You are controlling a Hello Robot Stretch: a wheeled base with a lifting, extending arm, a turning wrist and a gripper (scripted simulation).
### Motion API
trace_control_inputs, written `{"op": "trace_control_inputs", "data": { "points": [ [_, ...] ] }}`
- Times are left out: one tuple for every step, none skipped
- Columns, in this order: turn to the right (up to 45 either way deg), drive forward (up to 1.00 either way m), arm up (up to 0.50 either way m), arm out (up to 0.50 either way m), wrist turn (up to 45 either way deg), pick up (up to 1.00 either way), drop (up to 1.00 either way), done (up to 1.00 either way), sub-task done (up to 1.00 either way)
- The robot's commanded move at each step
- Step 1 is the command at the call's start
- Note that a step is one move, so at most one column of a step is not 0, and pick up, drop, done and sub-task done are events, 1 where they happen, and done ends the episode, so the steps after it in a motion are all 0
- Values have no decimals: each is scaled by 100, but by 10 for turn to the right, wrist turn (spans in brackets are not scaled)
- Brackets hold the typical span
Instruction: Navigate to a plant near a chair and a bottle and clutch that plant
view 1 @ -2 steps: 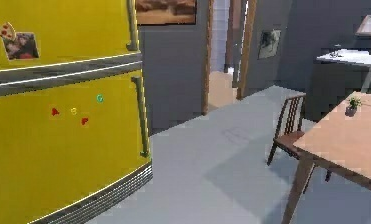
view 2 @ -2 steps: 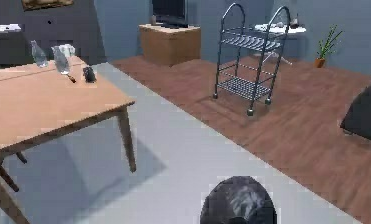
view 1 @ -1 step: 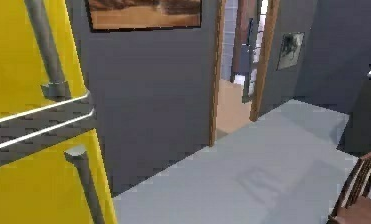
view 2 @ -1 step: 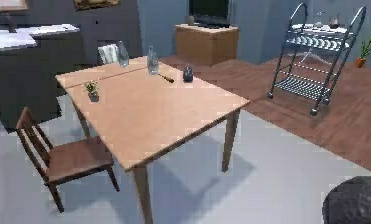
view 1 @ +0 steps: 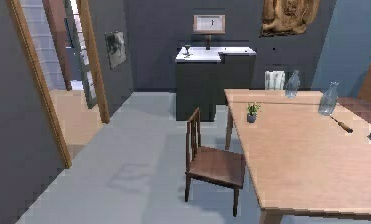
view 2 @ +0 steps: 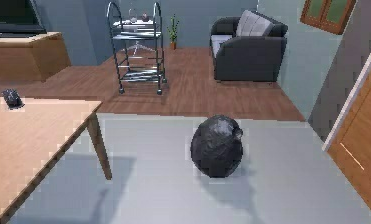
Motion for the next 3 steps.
{"op": "trace_control_inputs", "data": {
  "points": [
    [30, 0, 0, 0, 0, 0, 0, 0, 0],
    [0, 5, 0, 0, 0, 0, 0, 0, 0],
    [-330, 0, 0, 0, 0, 0, 0, 0, 0]
  ]
}}
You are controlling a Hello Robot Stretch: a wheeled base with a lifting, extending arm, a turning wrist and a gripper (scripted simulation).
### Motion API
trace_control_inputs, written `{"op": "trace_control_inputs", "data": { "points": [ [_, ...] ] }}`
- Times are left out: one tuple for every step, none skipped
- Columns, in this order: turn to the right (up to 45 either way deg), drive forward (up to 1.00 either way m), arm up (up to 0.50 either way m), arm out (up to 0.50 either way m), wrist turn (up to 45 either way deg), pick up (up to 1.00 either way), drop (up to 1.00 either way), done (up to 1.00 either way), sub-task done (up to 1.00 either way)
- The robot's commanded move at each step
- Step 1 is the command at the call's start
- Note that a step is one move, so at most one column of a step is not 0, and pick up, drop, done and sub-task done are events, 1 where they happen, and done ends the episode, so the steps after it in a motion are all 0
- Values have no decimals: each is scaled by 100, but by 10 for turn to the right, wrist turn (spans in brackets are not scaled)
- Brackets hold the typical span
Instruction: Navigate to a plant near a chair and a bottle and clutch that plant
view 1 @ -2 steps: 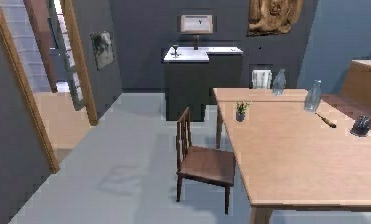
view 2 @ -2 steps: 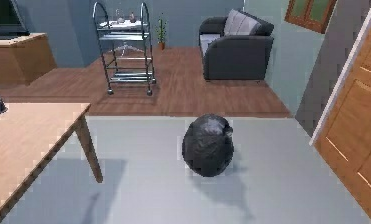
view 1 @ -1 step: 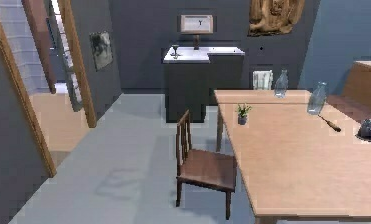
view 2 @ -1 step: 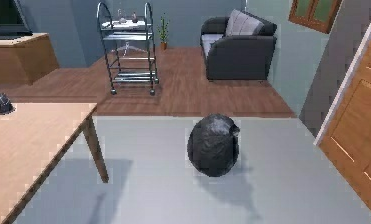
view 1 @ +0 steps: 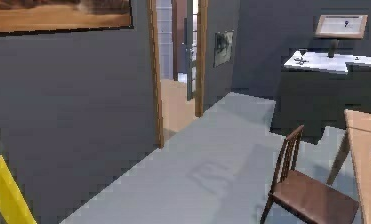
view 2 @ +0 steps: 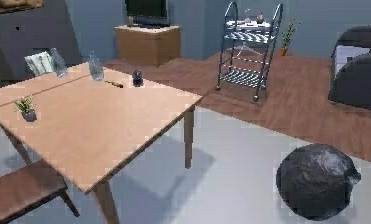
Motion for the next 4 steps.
{"op": "trace_control_inputs", "data": {
  "points": [
    [0, 100, 0, 0, 0, 0, 0, 0, 0],
    [-60, 0, 0, 0, 0, 0, 0, 0, 0],
    [0, 25, 0, 0, 0, 0, 0, 0, 0],
    [360, 0, 0, 0, 0, 0, 0, 0, 0]
  ]
}}
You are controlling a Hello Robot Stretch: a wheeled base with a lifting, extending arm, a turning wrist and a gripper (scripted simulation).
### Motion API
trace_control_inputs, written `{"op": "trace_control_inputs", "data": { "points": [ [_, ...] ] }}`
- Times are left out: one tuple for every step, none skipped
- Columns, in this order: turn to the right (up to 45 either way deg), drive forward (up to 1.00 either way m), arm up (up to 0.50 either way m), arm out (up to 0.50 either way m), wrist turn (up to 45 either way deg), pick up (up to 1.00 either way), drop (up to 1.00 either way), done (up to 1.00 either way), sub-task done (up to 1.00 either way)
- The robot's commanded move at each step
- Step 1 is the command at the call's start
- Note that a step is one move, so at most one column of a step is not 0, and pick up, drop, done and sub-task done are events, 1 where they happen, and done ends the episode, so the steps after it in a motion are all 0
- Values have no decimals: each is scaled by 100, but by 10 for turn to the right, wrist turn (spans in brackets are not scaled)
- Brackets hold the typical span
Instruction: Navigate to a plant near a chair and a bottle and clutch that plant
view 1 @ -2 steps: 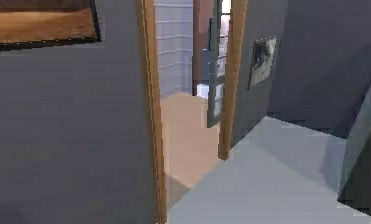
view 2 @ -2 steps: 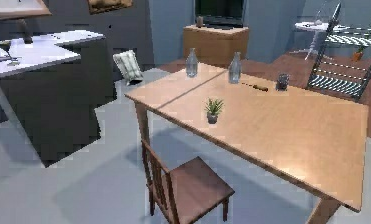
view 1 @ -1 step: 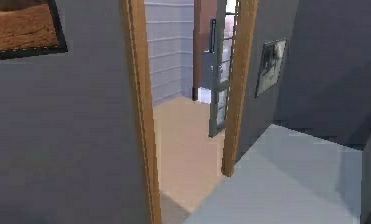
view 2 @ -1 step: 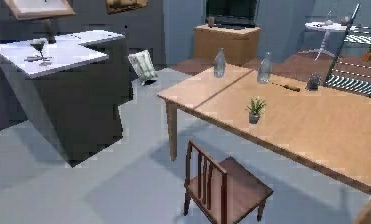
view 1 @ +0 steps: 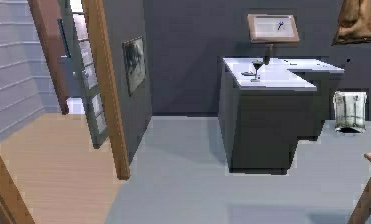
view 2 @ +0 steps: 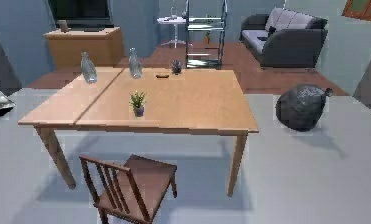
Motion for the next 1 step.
{"op": "trace_control_inputs", "data": {
  "points": [
    [0, 60, 0, 0, 0, 0, 0, 0, 0]
  ]
}}
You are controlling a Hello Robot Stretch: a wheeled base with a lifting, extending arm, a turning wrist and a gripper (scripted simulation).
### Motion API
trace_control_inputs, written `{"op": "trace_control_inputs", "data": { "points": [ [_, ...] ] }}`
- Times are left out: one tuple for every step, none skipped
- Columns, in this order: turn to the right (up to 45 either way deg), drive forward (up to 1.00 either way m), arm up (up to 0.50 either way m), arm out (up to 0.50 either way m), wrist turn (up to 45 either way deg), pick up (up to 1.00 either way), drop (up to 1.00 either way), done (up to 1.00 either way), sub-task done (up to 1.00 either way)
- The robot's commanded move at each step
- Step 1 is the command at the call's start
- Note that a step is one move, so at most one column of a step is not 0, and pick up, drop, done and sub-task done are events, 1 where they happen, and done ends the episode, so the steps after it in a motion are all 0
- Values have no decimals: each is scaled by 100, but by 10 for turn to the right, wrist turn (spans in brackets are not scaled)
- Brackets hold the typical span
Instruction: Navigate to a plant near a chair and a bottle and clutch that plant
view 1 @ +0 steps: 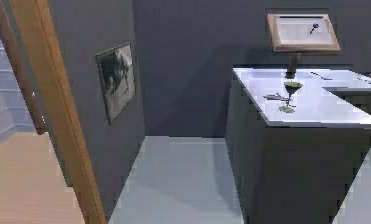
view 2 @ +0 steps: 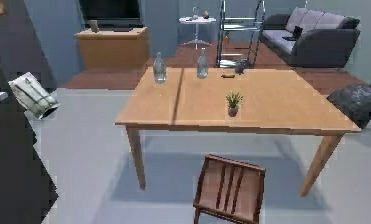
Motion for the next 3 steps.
{"op": "trace_control_inputs", "data": {
  "points": [
    [450, 0, 0, 0, 0, 0, 0, 0, 0],
    [30, 0, 0, 0, 0, 0, 0, 0, 0],
    [0, 85, 0, 0, 0, 0, 0, 0, 0]
  ]
}}
